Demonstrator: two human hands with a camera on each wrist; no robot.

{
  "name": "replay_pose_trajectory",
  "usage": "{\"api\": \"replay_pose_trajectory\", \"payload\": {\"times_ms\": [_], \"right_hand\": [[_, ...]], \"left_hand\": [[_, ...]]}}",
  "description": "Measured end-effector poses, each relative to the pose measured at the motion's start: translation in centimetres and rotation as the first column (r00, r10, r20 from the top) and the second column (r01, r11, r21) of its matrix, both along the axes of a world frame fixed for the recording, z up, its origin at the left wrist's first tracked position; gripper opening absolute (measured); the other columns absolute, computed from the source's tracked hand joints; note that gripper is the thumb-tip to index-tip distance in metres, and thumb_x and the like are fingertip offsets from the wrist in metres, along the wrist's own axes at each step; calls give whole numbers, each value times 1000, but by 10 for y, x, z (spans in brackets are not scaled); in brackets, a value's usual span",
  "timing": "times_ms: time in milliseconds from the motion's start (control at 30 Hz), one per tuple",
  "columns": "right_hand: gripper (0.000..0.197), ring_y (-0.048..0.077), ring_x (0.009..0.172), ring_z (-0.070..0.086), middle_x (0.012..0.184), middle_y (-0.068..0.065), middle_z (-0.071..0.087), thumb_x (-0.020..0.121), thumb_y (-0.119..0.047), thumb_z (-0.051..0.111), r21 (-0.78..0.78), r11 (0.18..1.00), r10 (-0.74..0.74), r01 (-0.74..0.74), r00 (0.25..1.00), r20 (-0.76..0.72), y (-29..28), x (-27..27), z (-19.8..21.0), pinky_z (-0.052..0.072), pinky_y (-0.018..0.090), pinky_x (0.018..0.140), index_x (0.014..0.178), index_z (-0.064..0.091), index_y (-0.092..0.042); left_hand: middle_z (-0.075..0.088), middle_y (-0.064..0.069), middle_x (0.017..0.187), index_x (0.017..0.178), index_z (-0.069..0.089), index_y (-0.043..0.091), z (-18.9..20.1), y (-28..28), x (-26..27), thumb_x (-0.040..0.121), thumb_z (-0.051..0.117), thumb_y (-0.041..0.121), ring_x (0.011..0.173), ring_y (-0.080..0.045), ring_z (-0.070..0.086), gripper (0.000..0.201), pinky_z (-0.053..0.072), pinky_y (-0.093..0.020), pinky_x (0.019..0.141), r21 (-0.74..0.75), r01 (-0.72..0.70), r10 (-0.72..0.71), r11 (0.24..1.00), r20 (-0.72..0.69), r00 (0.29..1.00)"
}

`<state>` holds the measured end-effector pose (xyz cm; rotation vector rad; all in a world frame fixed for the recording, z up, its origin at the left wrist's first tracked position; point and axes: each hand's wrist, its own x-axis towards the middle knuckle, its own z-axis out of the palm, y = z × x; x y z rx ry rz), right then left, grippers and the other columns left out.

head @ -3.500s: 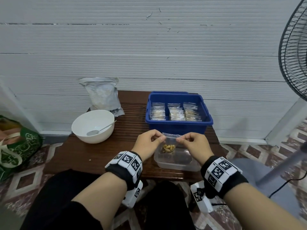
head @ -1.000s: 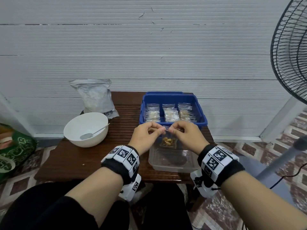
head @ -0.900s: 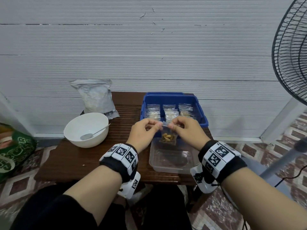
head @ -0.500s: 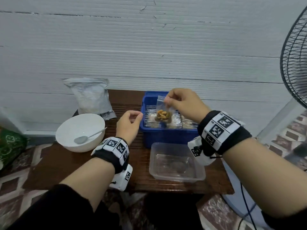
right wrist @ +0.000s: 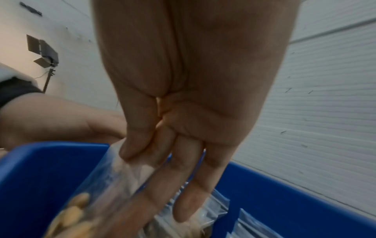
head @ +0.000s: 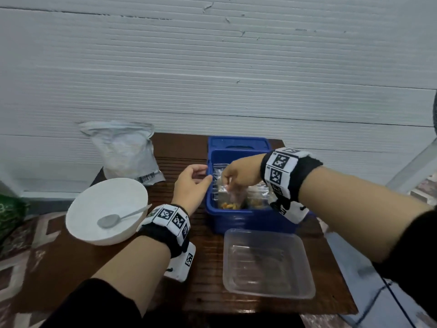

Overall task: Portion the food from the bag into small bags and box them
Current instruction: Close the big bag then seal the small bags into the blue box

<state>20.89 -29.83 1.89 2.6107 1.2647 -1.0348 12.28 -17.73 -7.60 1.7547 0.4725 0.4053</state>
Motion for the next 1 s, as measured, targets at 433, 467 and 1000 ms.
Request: {"api": "replay_pose_trajectory", "payload": {"times_ms": [433, 467, 1000], "right_hand": [[19, 15, 71, 62, 112, 15, 65, 95, -4, 47, -196, 980, 0, -30, 989, -147, 30, 8, -25, 51, 27, 66, 108, 57, -12], [16, 14, 70, 63, 111, 15, 66, 94, -5, 50, -188, 982, -2, -28, 987, -160, 29, 8, -25, 52, 29, 70, 105, 58, -13], [14, 12, 67, 67, 85, 1, 71, 97, -26, 54, 160, 955, -233, 251, 965, -122, -12, 50, 28, 52, 23, 60, 100, 60, -14]], "left_hand": [[60, 5, 104, 113, 56, 19, -4, 7, 4, 88, 67, 12, 83, -3, 59, 28, 49, -7, 63, -91, 35, -33, 995, 25, 999], [59, 6, 104, 112, 55, 20, -4, 7, 4, 88, 67, 13, 83, -3, 59, 28, 49, -7, 63, -95, 35, -32, 995, 26, 999], [62, 6, 99, 104, 60, 19, 13, 27, 26, 90, 64, 24, 91, -6, 59, 15, 42, -12, 72, 38, -18, 20, 999, -65, 998]]}}
